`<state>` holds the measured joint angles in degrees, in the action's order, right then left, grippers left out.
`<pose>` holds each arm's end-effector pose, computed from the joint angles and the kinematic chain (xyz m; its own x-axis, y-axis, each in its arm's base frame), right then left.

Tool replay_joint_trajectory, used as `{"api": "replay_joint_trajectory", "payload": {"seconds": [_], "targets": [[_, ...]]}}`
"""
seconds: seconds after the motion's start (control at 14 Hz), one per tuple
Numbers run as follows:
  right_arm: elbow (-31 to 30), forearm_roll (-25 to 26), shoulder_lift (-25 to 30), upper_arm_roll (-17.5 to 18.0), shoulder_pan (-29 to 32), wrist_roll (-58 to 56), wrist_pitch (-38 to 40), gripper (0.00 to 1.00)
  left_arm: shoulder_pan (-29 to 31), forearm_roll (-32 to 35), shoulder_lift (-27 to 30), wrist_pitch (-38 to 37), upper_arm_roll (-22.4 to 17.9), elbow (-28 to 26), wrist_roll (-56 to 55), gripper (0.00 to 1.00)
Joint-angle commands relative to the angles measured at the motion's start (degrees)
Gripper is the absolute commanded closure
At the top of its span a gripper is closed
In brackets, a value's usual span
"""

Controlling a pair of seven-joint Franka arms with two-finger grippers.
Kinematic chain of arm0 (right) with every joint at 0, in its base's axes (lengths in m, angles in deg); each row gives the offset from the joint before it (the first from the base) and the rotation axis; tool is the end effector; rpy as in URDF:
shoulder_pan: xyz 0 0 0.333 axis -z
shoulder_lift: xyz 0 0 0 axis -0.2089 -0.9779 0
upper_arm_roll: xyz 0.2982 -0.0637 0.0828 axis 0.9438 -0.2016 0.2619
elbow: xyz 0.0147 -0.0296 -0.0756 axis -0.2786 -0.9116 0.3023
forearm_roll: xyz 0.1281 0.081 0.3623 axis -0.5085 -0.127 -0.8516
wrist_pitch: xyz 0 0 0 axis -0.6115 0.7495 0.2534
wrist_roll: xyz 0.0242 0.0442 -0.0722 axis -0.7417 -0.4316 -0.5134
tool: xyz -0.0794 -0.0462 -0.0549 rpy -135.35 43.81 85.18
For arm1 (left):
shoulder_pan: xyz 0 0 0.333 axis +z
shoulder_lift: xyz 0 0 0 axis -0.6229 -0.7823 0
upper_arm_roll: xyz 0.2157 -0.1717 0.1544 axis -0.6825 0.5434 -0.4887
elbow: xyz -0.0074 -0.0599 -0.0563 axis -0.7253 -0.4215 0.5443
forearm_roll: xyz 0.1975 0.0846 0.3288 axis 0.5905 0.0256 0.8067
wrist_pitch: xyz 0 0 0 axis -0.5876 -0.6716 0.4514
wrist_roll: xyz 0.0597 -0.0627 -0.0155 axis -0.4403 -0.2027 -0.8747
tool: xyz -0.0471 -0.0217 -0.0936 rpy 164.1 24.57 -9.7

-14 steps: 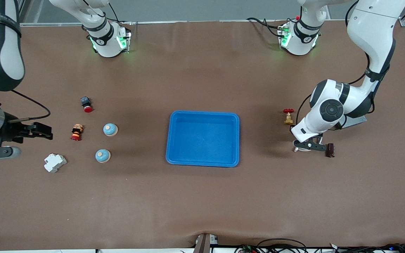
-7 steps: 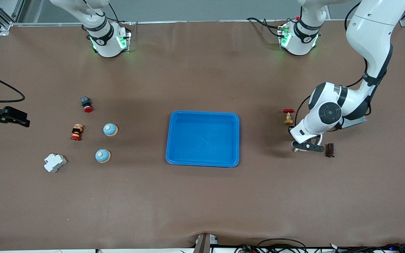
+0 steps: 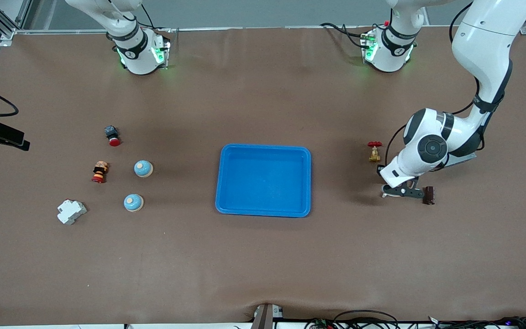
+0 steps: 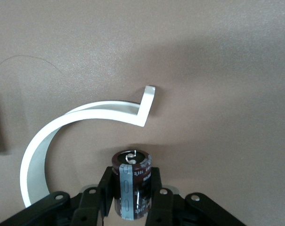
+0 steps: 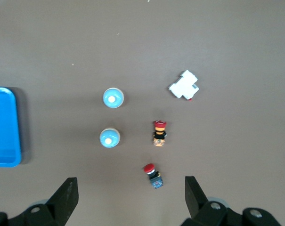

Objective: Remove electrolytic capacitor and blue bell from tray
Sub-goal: 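Place the capacitor inside the white arc while the right gripper retracts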

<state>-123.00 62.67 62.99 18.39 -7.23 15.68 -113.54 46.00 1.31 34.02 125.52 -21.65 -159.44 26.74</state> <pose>0.6048 -0.0468 0.6125 0.9980 -0.0202 -0.0605 -0.0220 -0.9993 -0.0295 0.5573 -0.0941 0.1900 0.9732 -0.2048 -0.1045 -0.2127 -0.9746 -0.0701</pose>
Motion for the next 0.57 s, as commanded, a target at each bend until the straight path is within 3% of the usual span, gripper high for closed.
{"api": "replay_joint_trajectory", "payload": {"seconds": [0.0,0.21,0.29,0.36,0.5], "targets": [[-0.38,-1.00,2.06,0.66,0.89,1.26,0.76,0.00,0.61,1.46,0.36,0.86,0.45,-0.55,0.32,0.77],[-0.38,-1.00,2.42,0.66,0.89,1.26,0.85,0.00,0.61,1.46,0.36,0.77,0.45,-0.46,0.24,0.18],[-0.38,-1.00,2.42,0.66,0.89,1.26,1.02,0.00,0.61,1.46,0.44,0.68,0.45,-0.38,0.15,0.05],[-0.38,-1.00,2.42,0.57,0.89,1.26,1.11,0.00,0.61,1.46,0.62,0.42,0.45,-0.29,-0.03,0.00],[-0.38,-1.00,2.42,0.57,0.89,1.09,1.11,0.00,0.61,1.46,1.14,0.16,0.45,-0.20,-0.38,0.00]]}}
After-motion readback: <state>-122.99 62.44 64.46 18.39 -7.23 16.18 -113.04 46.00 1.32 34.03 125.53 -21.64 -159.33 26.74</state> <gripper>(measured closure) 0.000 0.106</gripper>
